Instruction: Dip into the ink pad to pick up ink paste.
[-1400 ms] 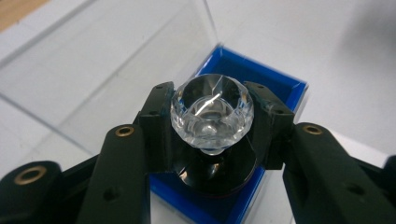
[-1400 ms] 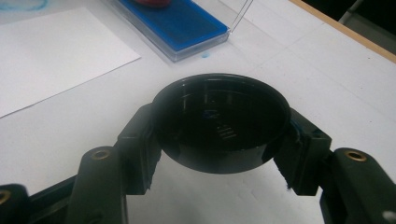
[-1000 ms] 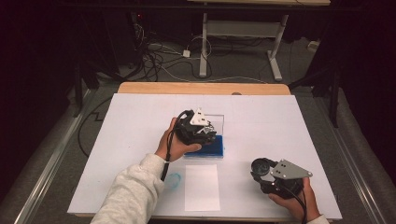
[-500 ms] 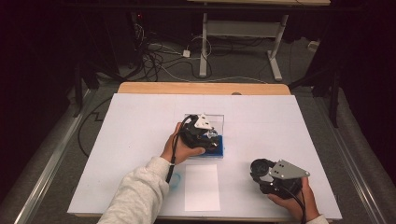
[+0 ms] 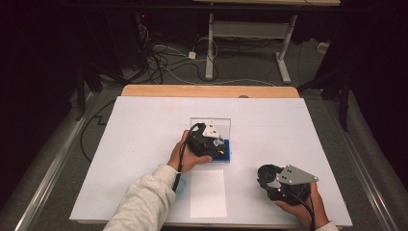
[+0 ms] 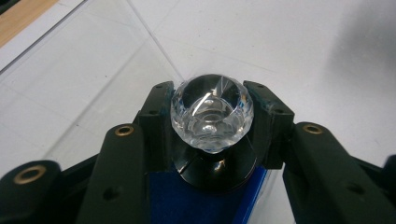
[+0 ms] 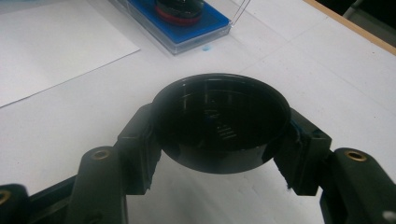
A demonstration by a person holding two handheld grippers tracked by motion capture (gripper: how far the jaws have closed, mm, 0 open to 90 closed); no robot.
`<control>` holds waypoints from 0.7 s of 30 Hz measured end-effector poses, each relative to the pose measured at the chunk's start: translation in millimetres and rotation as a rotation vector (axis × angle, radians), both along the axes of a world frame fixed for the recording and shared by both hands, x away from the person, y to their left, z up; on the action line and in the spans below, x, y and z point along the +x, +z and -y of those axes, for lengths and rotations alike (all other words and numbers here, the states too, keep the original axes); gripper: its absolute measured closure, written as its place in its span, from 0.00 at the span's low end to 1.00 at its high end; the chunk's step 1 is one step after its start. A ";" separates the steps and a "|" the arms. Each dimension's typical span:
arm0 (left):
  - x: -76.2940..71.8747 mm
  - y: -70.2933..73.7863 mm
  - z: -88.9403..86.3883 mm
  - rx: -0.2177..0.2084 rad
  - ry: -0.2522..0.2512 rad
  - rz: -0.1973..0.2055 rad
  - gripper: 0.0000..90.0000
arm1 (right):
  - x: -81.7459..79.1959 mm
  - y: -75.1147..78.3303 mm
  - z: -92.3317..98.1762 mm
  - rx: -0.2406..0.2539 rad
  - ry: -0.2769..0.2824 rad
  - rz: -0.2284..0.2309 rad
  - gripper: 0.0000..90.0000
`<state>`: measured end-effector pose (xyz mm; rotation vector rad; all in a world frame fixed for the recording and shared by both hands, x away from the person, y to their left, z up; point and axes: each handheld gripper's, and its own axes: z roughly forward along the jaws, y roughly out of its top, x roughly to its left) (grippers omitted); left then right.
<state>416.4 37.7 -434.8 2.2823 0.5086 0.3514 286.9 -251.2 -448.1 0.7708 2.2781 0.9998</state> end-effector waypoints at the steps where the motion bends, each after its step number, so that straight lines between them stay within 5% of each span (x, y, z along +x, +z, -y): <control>1: 0.2 -0.7 -1.3 -0.008 0.001 -0.007 0.61 | 0.1 0.0 0.0 -0.001 0.000 0.001 0.43; 8: 0.6 -8.6 -7.2 -0.093 0.013 -0.025 0.61 | -0.4 0.0 -1.2 -0.005 0.001 0.000 0.43; 21: 0.9 -3.6 -6.1 -0.044 0.005 -0.039 0.61 | 0.7 -1.2 -0.8 -0.011 0.004 0.001 0.43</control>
